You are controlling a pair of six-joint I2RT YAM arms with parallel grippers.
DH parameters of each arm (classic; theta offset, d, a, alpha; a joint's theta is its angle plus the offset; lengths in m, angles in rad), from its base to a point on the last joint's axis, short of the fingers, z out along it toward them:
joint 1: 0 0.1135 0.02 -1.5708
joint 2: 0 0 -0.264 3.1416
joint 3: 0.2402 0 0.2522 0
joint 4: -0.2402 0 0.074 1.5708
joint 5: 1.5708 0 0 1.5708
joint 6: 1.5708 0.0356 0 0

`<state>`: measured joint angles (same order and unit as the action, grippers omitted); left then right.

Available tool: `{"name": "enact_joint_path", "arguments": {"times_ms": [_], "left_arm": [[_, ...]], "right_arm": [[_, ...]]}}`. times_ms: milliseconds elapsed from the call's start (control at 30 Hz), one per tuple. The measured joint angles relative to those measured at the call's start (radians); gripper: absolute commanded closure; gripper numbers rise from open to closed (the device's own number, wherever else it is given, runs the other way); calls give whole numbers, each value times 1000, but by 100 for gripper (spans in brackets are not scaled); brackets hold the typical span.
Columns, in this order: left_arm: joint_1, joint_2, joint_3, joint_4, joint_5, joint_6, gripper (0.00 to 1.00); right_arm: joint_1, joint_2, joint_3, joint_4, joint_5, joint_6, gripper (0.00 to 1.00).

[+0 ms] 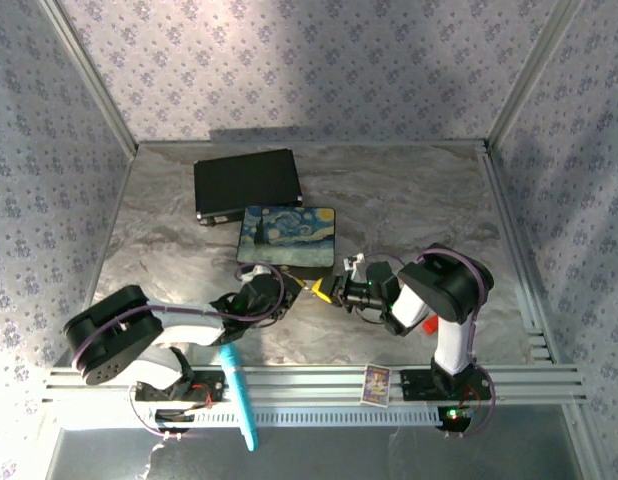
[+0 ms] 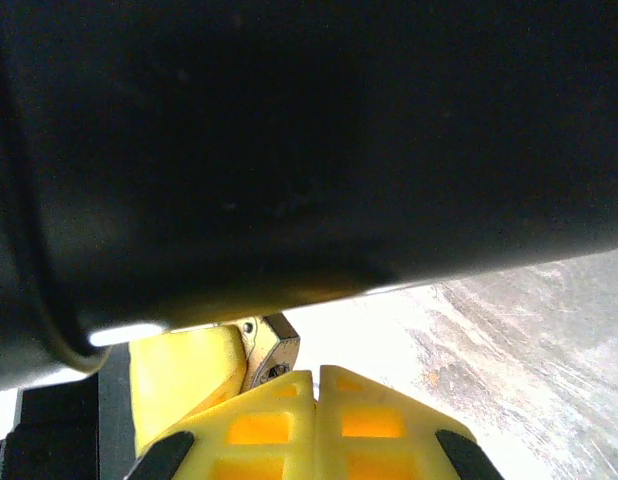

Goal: Unlock a padlock with a key

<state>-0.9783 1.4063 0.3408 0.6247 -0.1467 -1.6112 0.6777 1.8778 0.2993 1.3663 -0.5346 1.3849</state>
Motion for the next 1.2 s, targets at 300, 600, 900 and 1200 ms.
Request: {"name": "enact_joint_path", "arguments": {"times_ms": [300,600,900,1200], "left_arm": [[-19,23,2,26,-7,-7,100],[-43,89,5,87,-75,-24,100],[-65,101,10,104,-74,-52,100],[-71,51,35,-9,-33,-66,100]], "right_arm": [[15,12,11,3,17,15,100],[48,16,27,-25,100,33,97],[69,-35,-21,-40,157,2,81],[84,-230,-63,-295,180,-159,69]]}}
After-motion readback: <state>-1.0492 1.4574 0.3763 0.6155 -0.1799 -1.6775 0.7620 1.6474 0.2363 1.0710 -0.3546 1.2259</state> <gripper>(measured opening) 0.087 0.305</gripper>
